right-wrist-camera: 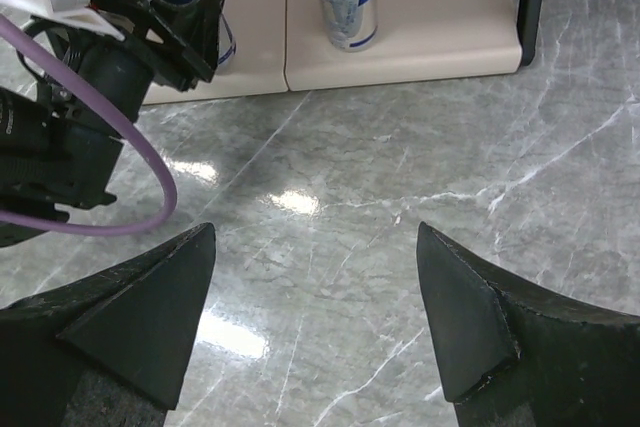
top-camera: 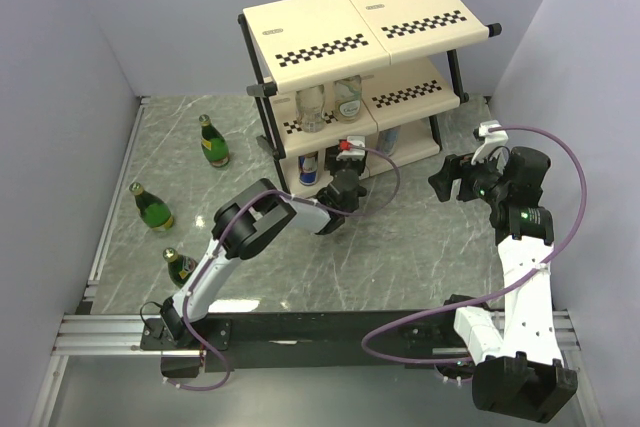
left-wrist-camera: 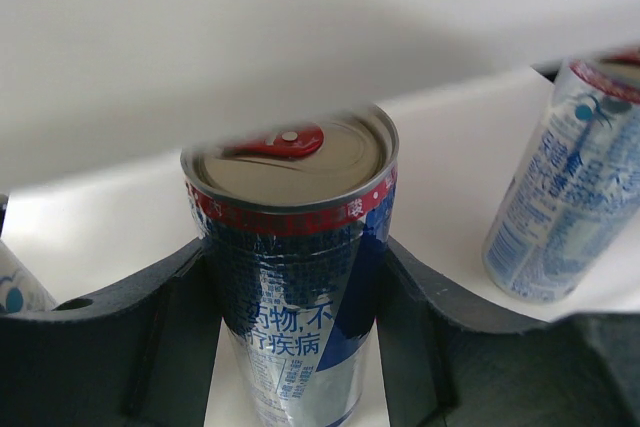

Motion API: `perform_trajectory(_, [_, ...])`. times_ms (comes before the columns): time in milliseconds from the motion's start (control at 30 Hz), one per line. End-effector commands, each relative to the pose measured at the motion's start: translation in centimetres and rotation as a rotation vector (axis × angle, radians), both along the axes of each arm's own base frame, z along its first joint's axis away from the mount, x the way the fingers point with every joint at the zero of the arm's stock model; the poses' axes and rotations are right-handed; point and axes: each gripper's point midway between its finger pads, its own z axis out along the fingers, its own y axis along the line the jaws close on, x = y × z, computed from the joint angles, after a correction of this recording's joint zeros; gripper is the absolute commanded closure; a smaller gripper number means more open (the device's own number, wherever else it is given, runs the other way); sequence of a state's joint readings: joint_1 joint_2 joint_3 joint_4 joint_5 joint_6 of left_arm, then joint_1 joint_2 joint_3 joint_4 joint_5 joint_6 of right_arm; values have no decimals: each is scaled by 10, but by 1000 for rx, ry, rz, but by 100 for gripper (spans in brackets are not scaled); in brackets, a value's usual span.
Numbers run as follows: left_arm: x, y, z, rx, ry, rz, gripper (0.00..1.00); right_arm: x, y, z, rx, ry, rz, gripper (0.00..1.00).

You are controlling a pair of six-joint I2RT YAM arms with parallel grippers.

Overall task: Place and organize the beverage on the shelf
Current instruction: Place the drink on the shelf.

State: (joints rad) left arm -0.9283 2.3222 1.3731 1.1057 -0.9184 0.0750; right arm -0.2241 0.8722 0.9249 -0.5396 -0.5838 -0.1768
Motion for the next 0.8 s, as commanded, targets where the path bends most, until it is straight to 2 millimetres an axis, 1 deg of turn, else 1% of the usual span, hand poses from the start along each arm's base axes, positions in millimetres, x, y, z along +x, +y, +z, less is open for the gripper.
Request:
perform_trajectory(0, [8, -5, 40, -152, -95, 6, 99, 1, 0, 10, -2, -38, 9, 13])
perform_trajectory(233, [15, -1, 34, -164, -75, 12, 99, 1, 0, 11, -1, -38, 11, 13])
perform_trajectory(300, [15, -1, 32, -197, -69, 10, 99, 0, 0, 10, 1, -37, 12, 13])
perform_trajectory(767, [20, 1, 30, -197, -49, 18, 99, -3, -1, 15, 2, -50, 13, 13])
